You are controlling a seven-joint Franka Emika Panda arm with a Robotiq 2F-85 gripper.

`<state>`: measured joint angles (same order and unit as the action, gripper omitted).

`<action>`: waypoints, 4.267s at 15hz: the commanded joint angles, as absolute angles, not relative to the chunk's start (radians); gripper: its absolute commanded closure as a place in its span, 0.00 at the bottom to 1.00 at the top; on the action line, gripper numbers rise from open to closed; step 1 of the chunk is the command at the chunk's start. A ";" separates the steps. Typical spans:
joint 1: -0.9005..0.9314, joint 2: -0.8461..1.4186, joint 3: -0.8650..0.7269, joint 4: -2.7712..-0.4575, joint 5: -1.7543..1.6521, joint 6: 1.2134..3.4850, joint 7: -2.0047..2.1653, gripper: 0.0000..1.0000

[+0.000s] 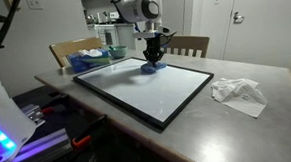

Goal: Use the towel to wipe the whiteboard

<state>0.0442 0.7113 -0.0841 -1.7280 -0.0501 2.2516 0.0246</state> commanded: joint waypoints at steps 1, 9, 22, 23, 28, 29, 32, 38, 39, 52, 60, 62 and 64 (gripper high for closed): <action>0.029 0.710 -0.073 -1.729 -0.065 2.251 0.034 0.96; 0.015 0.724 -0.077 -1.723 -0.063 2.249 0.025 0.96; -0.130 0.777 -0.091 -1.706 -0.062 2.297 -0.129 0.96; -0.138 0.781 -0.093 -1.699 -0.063 2.292 -0.136 0.96; -0.173 0.802 -0.110 -1.667 -0.080 2.277 -0.169 0.96; -0.185 0.808 -0.107 -1.654 -0.065 2.266 -0.172 0.96; -0.173 0.741 -0.101 -1.679 -0.055 2.247 -0.132 0.85; -0.174 0.750 -0.110 -1.667 -0.060 2.243 -0.115 0.96; -0.178 0.758 -0.114 -1.663 -0.065 2.255 -0.119 0.96; -0.262 0.823 -0.111 -1.592 -0.069 2.264 -0.297 0.96; -0.308 0.881 -0.105 -1.503 -0.046 2.232 -0.302 0.96; -0.304 0.879 -0.112 -1.502 -0.056 2.225 -0.293 0.96; -0.298 0.871 -0.118 -1.512 -0.065 2.224 -0.288 0.96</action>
<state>-0.2878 0.8203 -0.1142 -1.5406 -0.0512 2.2242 -0.2838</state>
